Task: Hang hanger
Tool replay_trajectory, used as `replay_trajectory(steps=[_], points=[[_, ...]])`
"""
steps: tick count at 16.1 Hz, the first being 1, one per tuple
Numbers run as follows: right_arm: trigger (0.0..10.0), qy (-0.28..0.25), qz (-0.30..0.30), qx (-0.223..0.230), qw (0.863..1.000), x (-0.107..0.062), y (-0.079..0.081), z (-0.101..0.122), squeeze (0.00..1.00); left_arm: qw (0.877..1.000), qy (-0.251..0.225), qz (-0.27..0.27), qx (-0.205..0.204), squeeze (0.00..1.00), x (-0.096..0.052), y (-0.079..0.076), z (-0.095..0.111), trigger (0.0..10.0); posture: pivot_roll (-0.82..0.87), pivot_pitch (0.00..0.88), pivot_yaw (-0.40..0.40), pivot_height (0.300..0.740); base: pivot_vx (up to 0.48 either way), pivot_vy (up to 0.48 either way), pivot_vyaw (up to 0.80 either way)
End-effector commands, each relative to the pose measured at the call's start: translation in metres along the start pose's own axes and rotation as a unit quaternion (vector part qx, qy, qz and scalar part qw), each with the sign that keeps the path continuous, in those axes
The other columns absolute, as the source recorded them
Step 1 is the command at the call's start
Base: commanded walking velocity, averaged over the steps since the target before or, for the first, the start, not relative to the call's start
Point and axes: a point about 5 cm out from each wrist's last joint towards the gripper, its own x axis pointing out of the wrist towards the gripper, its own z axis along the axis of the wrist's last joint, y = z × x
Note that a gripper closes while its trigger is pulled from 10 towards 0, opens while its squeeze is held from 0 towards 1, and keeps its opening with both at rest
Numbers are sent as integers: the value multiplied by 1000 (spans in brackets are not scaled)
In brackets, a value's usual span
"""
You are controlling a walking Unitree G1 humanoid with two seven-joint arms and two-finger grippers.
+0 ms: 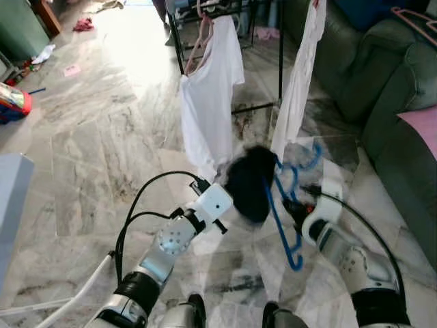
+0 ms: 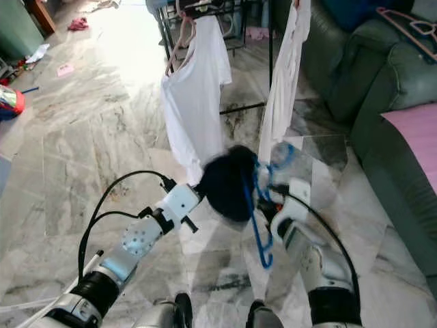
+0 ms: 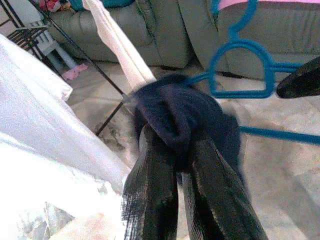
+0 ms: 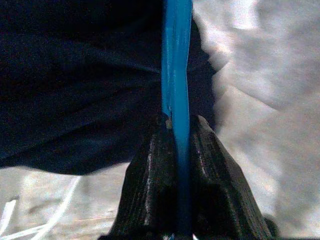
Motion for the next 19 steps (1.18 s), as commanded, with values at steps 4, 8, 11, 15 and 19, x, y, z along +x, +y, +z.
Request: replay_trajectory(steps=[4, 8, 11, 15, 19], points=[[10000, -45, -31, -49, 997, -1, 0, 19, 0, 1000, 9, -4, 9, 0, -2, -2, -5, 10000, 16, 239, 95, 740, 0, 0, 0], [10000, -2, 108, -40, 993, -7, 27, 2, 0, 1000, 9, 2, 12, 0, -2, 1, -5, 10000, 16, 243, 95, 740, 0, 0, 0], [10000, 3, 109, -113, 988, -9, 22, 0, 0, 1000, 9, 3, 14, 0, -2, 2, -5, 10000, 17, 243, 95, 740, 0, 0, 0], [10000, 99, 117, -316, 936, -16, -1, -34, 0, 1000, 5, -5, 27, 0, -1, 1, -4, 10000, 17, 243, 97, 740, 0, 0, 0], [10000, 152, 178, -348, 908, -26, -1, -66, 0, 998, 2, -10, 62, 0, -3, 8, -4, 10000, 21, 248, 103, 740, 0, 0, 0]])
